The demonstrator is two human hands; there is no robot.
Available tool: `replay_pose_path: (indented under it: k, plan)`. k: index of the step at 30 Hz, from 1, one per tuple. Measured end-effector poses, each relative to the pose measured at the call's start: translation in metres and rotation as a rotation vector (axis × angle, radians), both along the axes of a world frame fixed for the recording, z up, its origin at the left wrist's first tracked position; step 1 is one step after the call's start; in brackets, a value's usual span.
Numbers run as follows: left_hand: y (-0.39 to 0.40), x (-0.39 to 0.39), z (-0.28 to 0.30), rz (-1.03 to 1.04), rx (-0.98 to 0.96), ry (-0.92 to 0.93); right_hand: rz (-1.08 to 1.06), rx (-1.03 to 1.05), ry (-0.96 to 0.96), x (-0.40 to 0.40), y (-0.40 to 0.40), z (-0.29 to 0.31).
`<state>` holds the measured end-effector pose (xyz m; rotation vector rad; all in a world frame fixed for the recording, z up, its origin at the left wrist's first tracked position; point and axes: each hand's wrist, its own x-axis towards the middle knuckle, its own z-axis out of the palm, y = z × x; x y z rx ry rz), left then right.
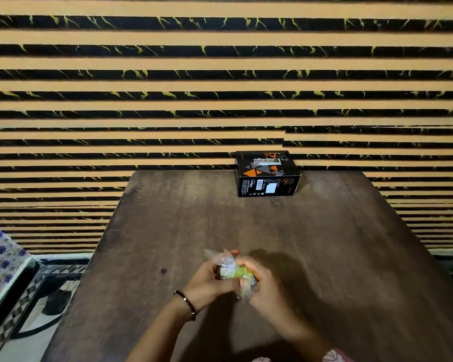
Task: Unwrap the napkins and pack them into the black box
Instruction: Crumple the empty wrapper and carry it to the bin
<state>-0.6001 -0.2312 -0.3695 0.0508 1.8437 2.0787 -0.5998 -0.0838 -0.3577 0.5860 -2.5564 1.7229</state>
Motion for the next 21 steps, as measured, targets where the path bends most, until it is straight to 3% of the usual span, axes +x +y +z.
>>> replay_pose_path:
  k: [4,7,11,18,21]
  plan:
    - [0.000,-0.003,0.006,0.174,-0.115,0.059,0.103,0.110,-0.058,-0.003,0.009,0.000]
    - [-0.004,-0.004,0.001,0.216,-0.228,0.046,0.233,-0.074,-0.356,0.000,0.019,0.002]
    - [0.007,0.000,-0.001,0.199,-0.333,0.057,0.071,-0.205,-0.332,0.002,0.024,-0.004]
    - [0.033,0.015,0.007,0.130,-0.150,0.085,-0.280,-0.159,-0.252,0.007,0.031,-0.019]
    - [0.033,0.025,0.006,0.122,0.076,-0.149,-0.268,-0.110,-0.250,0.010,0.042,-0.018]
